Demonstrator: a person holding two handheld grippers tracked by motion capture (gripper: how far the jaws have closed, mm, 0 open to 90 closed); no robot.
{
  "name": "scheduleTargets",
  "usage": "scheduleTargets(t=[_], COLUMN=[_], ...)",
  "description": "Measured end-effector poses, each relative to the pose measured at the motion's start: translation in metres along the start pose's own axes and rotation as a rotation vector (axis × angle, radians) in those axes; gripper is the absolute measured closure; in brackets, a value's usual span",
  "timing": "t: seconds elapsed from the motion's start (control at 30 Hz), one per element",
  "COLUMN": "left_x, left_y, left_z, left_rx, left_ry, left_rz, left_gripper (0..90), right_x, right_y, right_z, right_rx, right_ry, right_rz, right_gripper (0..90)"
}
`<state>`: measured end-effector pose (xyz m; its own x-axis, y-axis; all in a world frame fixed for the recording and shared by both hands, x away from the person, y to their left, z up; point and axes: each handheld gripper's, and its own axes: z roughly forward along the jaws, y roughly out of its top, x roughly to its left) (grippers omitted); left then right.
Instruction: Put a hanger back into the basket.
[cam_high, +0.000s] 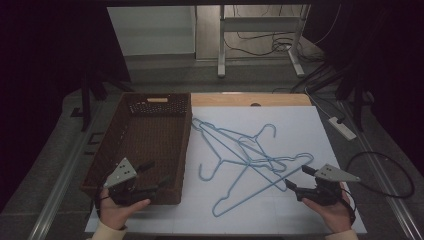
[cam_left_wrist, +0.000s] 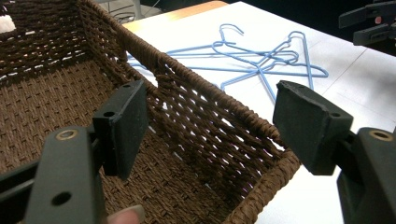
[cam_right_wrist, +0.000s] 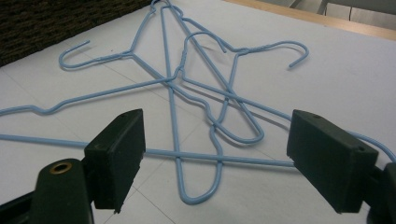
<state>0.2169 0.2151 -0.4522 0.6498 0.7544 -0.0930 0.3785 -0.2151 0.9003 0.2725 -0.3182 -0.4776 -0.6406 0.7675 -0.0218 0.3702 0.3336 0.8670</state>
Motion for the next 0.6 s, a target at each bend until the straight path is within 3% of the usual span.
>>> scheduleTargets(t=[0.37, 0.6], left_x=[-0.0039, -0.0022], left_y=[0.0005, 0.0027], left_z=[-0.0001, -0.0052], left_rx=[0.012, -0.006], left_ry=[0.014, 0.014], left_rz=[0.006, -0.004], left_gripper=[27.8, 27.8], right_x=[-0.0012, 0.0015], right_y=[-0.0007, 0.0024], right_z=[-0.0003, 0.0018], right_rx=[0.0, 0.003], right_ry=[0.01, 0.015], right_rz=[0.018, 0.011], right_gripper=[21.2, 21.8])
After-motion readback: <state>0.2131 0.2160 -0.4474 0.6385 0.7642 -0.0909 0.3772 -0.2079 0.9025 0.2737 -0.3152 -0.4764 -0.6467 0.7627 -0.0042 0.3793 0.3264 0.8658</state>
